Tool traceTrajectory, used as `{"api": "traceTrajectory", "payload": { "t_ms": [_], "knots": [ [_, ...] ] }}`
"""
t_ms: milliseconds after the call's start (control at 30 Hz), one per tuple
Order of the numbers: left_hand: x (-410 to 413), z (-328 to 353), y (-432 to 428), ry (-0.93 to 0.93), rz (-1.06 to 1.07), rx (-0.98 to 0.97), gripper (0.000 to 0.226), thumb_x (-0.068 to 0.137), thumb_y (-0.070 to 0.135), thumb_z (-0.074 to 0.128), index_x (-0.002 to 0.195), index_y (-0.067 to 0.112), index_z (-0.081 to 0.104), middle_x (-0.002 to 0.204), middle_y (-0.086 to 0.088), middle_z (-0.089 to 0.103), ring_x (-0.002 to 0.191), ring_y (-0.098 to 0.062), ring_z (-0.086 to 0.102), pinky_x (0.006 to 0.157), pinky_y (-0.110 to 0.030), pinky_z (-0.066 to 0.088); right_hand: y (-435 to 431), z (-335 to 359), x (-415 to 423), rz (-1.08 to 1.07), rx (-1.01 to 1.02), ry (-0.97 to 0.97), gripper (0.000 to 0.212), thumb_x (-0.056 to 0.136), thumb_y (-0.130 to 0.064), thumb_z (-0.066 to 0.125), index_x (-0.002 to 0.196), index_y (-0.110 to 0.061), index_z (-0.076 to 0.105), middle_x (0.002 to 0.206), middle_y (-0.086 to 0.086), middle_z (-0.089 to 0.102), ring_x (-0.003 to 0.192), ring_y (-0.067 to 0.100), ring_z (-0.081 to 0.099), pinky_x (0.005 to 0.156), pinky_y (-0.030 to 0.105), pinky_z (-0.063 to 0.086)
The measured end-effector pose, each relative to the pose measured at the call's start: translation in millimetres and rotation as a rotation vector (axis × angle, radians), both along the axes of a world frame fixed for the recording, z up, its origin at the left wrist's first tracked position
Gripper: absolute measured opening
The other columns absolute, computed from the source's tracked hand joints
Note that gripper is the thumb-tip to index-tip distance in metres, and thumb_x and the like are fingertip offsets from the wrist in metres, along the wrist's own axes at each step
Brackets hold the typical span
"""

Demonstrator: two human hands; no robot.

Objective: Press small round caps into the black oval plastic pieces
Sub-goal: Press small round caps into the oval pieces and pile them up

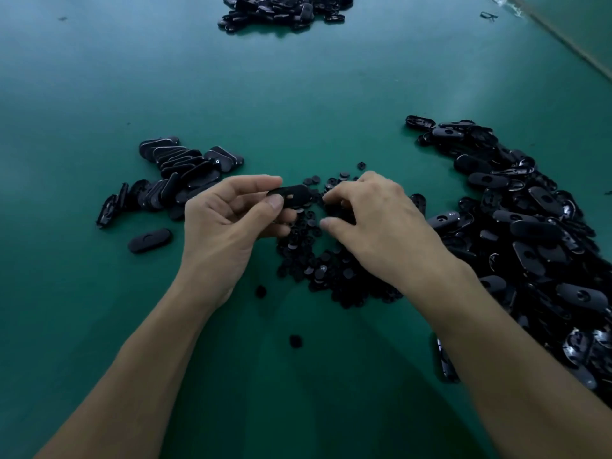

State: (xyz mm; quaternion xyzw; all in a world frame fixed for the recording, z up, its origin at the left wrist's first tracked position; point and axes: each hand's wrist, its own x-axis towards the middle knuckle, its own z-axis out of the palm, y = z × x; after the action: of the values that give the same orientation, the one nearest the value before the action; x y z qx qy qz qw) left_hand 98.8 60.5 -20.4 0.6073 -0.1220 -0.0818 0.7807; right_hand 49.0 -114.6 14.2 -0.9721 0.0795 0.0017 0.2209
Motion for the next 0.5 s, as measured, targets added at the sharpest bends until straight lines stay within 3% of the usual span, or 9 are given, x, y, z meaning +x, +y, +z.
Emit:
{"api": "traceTrajectory", "payload": {
  "t_ms": [167, 333, 500],
  "knots": [
    [-0.4, -1.2, -0.5, -0.004, 0.006, -0.003, 0.015, 0.088, 0.002, 0.068, 0.094, 0.014, 0.073, 0.075, -0.003, 0.074, 0.071, -0.018, 0.073, 0.064, -0.023, 0.057, 2.0, -2.8, -0.2, -0.034, 0.032, -0.041, 0.014, 0.095, -0.023, 0.066, 0.108, -0.023, 0.072, 0.103, -0.002, 0.06, 0.094, 0.017, 0.06, 0.085, 0.032, 0.052],
    [-1.4, -1.1, -0.2, 0.006, 0.003, 0.003, 0.014, 0.088, 0.0, 0.068, 0.095, 0.012, 0.072, 0.075, -0.003, 0.074, 0.072, -0.018, 0.074, 0.065, -0.022, 0.057, 2.2, -3.4, 1.5, -0.033, 0.059, -0.073, 0.016, 0.095, -0.015, 0.063, 0.102, -0.021, 0.076, 0.101, -0.001, 0.07, 0.091, 0.017, 0.066, 0.085, 0.037, 0.057],
    [-1.0, 0.2, -0.7, 0.024, 0.002, 0.002, 0.013, 0.082, 0.011, 0.072, 0.095, 0.011, 0.072, 0.076, -0.004, 0.074, 0.072, -0.019, 0.074, 0.065, -0.022, 0.057, 0.8, -3.1, 2.3, -0.058, 0.175, -0.12, 0.011, 0.092, -0.015, 0.07, 0.1, -0.02, 0.077, 0.095, -0.002, 0.072, 0.089, 0.016, 0.067, 0.088, 0.037, 0.056]
  ]
}}
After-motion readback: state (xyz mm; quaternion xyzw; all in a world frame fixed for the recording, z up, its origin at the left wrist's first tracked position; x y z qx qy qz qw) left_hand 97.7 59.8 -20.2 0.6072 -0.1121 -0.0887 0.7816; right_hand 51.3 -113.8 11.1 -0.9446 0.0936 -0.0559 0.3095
